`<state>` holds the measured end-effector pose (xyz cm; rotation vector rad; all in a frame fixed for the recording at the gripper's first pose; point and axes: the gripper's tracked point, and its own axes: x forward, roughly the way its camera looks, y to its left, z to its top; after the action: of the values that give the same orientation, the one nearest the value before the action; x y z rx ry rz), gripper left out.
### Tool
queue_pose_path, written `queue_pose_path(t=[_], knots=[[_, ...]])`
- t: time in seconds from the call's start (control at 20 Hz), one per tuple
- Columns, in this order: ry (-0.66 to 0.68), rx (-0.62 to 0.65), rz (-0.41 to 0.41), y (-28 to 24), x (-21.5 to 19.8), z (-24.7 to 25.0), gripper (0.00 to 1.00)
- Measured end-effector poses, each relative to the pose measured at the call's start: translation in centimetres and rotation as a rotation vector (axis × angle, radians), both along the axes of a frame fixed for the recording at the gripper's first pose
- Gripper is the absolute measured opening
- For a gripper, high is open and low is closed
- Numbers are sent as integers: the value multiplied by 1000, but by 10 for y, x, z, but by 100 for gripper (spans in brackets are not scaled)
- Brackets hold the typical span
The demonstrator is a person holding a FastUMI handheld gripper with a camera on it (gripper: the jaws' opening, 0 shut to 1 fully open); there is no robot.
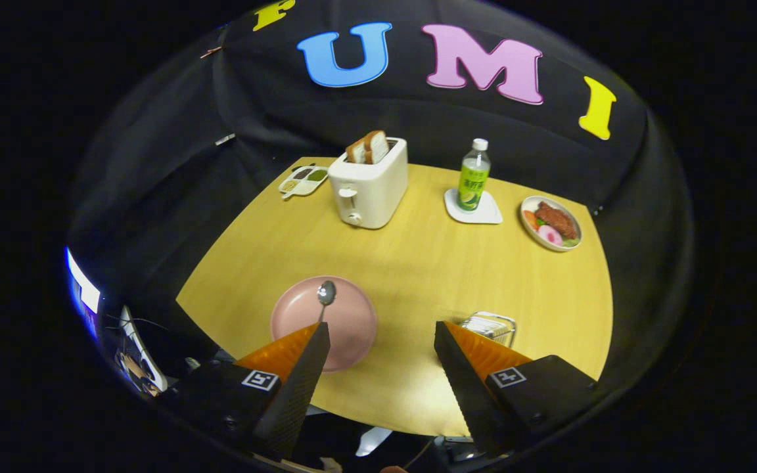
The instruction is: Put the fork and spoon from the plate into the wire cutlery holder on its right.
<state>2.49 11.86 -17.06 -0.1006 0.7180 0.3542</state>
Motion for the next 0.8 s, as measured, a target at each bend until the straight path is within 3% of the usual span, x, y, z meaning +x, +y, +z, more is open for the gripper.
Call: queue_pose_path(t=[0.3, 0.8], knots=[[111, -78, 79, 60, 11, -68, 100], [282, -185, 63, 85, 14, -167, 99]])
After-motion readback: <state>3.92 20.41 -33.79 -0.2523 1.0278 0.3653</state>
